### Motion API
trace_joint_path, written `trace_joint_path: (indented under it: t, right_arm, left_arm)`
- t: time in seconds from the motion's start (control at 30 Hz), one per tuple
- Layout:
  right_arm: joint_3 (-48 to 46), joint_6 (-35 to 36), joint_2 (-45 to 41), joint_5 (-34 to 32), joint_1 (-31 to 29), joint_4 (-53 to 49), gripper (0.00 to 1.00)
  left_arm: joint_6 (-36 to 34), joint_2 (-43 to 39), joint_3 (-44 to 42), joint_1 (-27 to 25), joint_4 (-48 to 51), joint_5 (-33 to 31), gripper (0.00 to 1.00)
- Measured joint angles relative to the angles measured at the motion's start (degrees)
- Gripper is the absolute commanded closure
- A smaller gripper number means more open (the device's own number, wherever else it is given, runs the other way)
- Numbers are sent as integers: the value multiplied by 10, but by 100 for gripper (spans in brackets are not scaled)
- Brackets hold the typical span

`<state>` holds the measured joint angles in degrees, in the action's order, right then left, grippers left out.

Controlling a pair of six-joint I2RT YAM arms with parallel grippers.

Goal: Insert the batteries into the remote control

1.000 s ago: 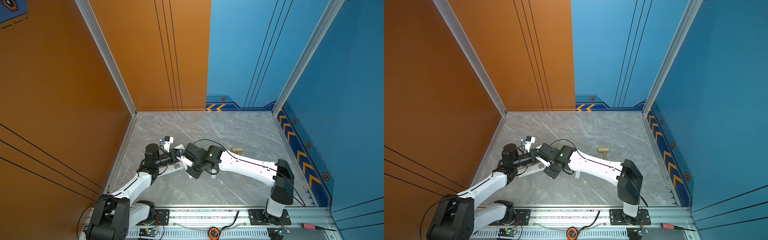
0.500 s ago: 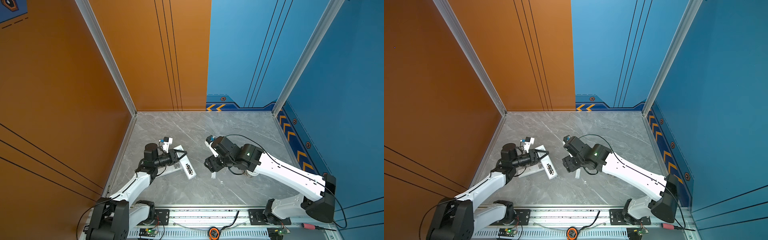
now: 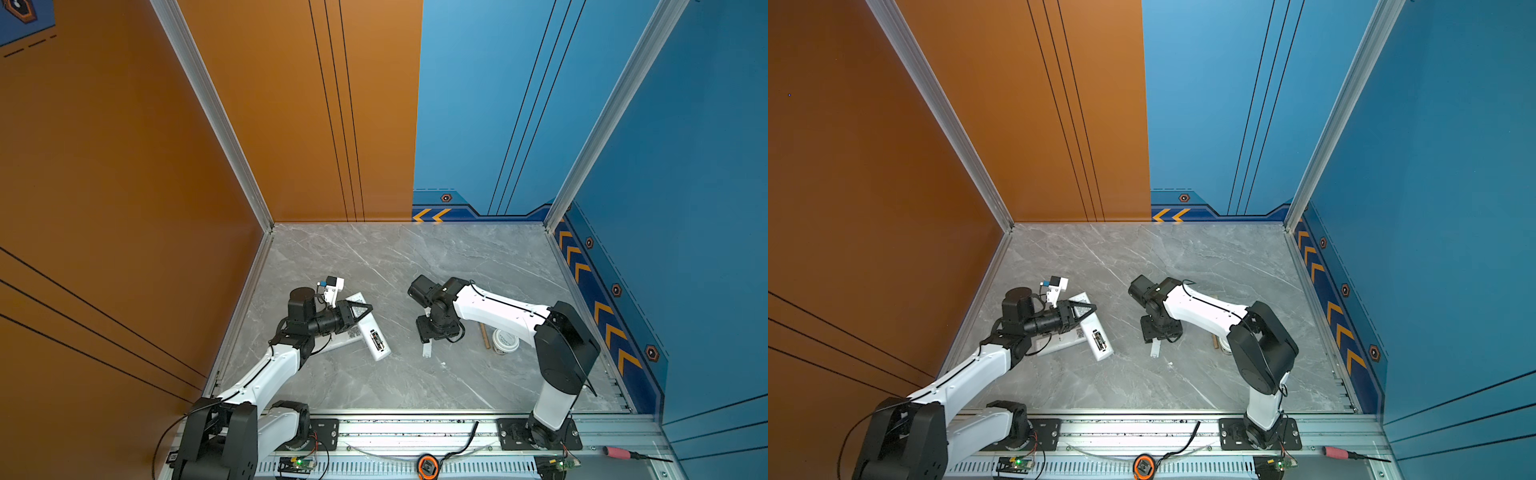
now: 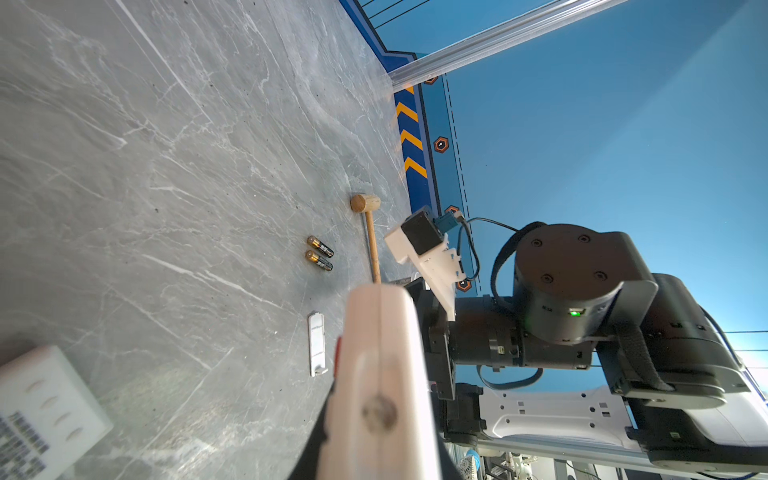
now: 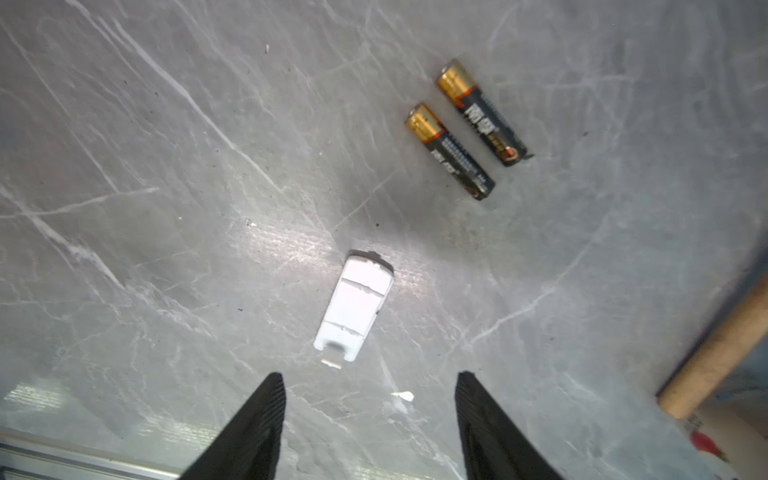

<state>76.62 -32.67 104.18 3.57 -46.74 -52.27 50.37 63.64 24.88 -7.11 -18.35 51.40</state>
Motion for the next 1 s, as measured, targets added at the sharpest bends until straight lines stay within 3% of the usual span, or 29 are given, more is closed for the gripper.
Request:
trace_joint_path:
  t: [0.6,1.0]
  right_arm:
    - [7,-4,80,37,-16,17,63]
    - [-24,-5,62,43,-4,43,80]
  left_arm:
    - [0,0,0,0,0,-2,100]
    - [0,0,0,0,2,-2,100]
